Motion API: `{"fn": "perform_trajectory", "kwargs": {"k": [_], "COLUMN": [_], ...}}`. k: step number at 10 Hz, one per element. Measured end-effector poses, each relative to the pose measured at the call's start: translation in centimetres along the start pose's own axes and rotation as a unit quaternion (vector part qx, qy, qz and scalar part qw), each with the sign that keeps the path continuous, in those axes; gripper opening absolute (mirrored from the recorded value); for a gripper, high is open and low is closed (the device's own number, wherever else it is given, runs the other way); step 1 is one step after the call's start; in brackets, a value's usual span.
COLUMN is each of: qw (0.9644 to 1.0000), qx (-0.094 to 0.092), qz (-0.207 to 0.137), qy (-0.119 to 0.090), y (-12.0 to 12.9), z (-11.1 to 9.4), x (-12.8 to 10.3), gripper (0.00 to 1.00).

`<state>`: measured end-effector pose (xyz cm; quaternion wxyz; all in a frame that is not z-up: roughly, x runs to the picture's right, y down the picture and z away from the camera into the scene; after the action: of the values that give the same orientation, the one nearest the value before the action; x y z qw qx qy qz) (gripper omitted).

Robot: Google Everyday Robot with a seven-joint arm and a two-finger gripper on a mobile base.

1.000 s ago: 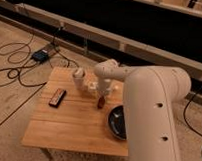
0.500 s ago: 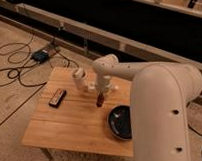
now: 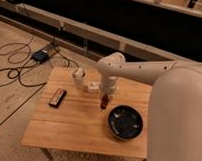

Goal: Place the pepper in the ceramic bowl

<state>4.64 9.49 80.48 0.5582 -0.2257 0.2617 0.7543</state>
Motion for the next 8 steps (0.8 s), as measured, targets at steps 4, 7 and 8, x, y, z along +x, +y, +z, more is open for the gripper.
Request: {"fn": "perform_trajectory", "kwargs": {"k": [4, 7, 8], "qw": [0.9986, 0.9949, 0.9930], "qx": [0.010, 0.019, 0.022], "qz": [0.049, 0.092, 0.109], "qy": [0.016, 0.036, 0.041], "y": [-4.0, -6.9, -8.1], "z": [0.1, 1.6, 2.2], "x": [4.3, 6.9, 7.3], "gripper": [0.00, 0.00, 0.00]}}
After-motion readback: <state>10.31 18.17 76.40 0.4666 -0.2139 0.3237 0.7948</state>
